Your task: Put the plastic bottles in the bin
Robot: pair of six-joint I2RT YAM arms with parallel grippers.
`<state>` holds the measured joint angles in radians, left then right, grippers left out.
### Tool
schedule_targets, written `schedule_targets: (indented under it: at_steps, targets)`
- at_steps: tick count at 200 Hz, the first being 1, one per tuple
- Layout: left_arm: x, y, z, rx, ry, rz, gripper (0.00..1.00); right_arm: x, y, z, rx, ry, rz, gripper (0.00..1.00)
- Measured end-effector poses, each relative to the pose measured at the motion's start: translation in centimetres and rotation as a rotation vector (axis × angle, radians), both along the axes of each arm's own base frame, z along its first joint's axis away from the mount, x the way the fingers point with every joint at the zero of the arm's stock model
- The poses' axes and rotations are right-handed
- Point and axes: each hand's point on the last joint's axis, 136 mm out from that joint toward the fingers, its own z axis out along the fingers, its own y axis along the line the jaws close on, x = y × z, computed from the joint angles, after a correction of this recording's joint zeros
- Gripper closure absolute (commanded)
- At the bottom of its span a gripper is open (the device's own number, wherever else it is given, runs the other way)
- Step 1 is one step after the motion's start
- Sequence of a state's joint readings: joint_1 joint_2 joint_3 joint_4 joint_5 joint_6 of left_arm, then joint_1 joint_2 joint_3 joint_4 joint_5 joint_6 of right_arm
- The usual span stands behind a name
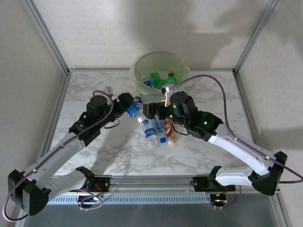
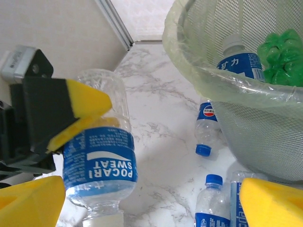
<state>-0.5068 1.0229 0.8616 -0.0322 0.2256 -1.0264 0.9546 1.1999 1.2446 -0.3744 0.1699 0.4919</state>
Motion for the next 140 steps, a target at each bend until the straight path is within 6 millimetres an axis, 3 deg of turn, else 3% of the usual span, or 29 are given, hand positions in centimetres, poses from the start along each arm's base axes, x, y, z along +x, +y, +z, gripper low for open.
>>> schedule_targets:
  at_steps: [34,77,140]
  targets:
    - [-0.2,-0.9,2.7,-0.096,-0.081,-0.047,0.33,-0.8,0.7,1.2,0.043,-0.001,0.053,0.01]
    - [-0.9,-1.7,4.2,-0.198,-0.145,-0.102,0.33,-1.9,2.2,3.7,0.13,0.007,0.15,0.01]
    - [-1.9,-1.9,7.5,-0.286,-0.256,-0.145,0.33,-3.3,4.3,3.5,0.183,0.075,0.264,0.01]
